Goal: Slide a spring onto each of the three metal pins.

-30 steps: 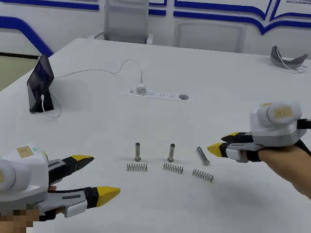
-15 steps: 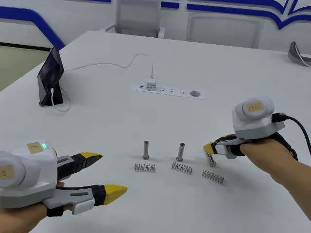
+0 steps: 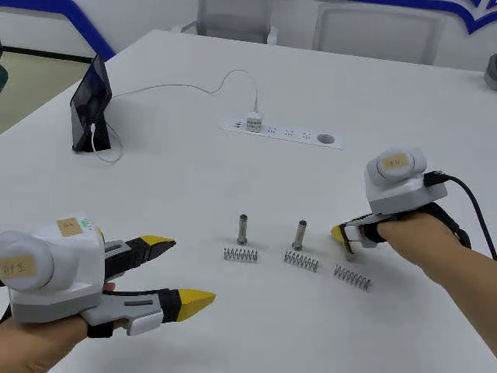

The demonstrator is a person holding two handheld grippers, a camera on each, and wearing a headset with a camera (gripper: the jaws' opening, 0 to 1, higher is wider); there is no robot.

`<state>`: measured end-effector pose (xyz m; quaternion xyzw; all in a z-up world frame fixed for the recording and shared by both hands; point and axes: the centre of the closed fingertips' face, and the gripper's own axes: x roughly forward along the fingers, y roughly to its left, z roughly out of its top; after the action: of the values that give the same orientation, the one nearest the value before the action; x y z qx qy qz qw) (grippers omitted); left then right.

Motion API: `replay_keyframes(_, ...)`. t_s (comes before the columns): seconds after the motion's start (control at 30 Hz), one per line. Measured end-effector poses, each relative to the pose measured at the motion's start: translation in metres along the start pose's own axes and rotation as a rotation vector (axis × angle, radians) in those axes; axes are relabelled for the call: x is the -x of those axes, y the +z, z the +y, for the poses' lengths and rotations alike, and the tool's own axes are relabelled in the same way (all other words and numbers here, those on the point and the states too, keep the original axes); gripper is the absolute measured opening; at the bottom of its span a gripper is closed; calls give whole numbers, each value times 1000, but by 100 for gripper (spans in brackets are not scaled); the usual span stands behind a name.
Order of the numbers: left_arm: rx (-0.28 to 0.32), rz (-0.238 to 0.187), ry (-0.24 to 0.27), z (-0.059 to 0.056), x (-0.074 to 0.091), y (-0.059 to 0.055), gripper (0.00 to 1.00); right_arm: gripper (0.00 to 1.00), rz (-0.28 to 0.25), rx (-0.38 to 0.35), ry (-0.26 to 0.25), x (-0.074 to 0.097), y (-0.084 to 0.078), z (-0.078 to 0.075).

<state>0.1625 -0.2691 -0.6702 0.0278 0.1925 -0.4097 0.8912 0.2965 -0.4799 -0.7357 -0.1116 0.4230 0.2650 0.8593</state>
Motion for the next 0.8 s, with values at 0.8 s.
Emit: replay_keyframes(0.8,19,-7,10,3,0,-2,63,10,219,175,8,1,-5,2)
